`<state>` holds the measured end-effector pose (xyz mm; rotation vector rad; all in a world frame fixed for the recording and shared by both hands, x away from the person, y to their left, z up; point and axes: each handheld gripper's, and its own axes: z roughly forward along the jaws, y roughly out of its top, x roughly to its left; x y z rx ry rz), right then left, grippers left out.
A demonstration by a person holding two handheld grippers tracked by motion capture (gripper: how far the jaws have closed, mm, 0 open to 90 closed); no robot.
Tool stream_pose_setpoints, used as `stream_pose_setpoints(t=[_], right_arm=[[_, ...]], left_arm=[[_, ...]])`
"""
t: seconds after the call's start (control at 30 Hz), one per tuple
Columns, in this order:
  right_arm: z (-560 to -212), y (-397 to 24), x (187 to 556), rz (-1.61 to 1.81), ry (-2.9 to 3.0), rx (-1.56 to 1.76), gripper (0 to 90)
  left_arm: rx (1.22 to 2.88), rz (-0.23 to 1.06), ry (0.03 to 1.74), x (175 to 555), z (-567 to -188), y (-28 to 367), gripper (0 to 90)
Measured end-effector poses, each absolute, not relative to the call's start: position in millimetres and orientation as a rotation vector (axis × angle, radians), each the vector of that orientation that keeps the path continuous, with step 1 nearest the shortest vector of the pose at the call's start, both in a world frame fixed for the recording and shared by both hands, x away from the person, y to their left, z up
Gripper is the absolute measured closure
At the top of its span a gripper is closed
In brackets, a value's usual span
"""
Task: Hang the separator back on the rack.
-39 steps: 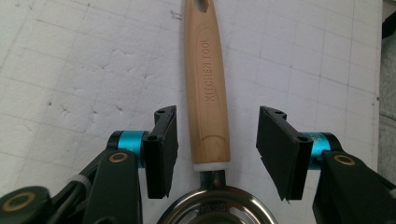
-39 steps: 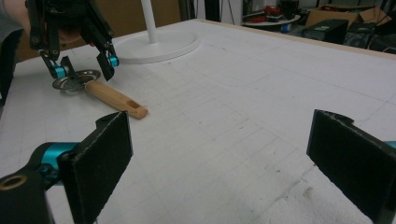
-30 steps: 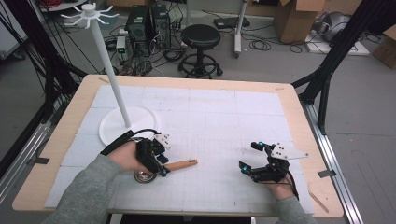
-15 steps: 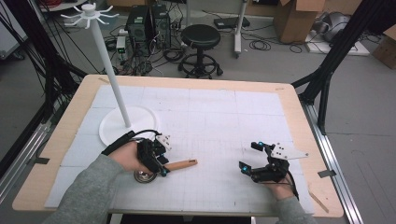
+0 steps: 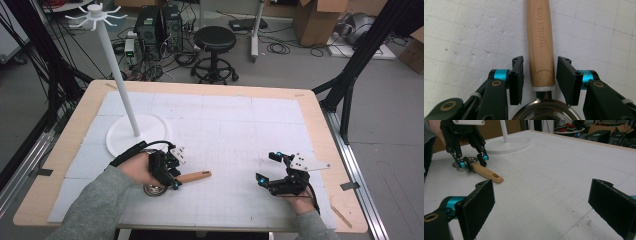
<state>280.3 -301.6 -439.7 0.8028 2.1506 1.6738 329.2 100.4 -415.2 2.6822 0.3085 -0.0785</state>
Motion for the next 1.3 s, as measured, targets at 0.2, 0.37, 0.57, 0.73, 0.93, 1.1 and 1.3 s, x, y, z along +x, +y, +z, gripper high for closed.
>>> stream_pose_setpoints(t=[0.2,0.37,0.57,0.73,0.93,1.1,1.3], right_arm=[[-439.8,-301.5,280.4,1.673,2.151,0.8,6.1],[-439.7,-301.5,280.3,1.672,2.15,0.798,6.1],[-439.9,-301.5,280.6,1.671,2.151,0.8,6.1],[-439.9,-301.4,280.2,1.672,2.156,0.804,6.1],[-440.0,-301.4,280.4,1.67,2.157,0.804,6.1],[-440.2,-301.3,280.6,1.67,2.159,0.806,6.1],[-440.1,-301.2,280.4,1.669,2.159,0.807,6.1]], left_arm=[[2.688,-0.08,0.298,327.8,-414.9,100.5,59.4],[2.695,-0.06,0.29,325.8,-414.8,99.5,59.9],[2.705,-0.035,0.28,325.2,-414.5,98.6,62.3],[2.709,-0.026,0.28,324.4,-414.3,98.4,63.1],[2.712,-0.019,0.283,323.3,-414.1,97.5,63.8],[2.719,-0.017,0.272,321.5,-413.8,96.6,63.8],[2.725,0.0,0.267,320.5,-414.0,95.8,66.1]])
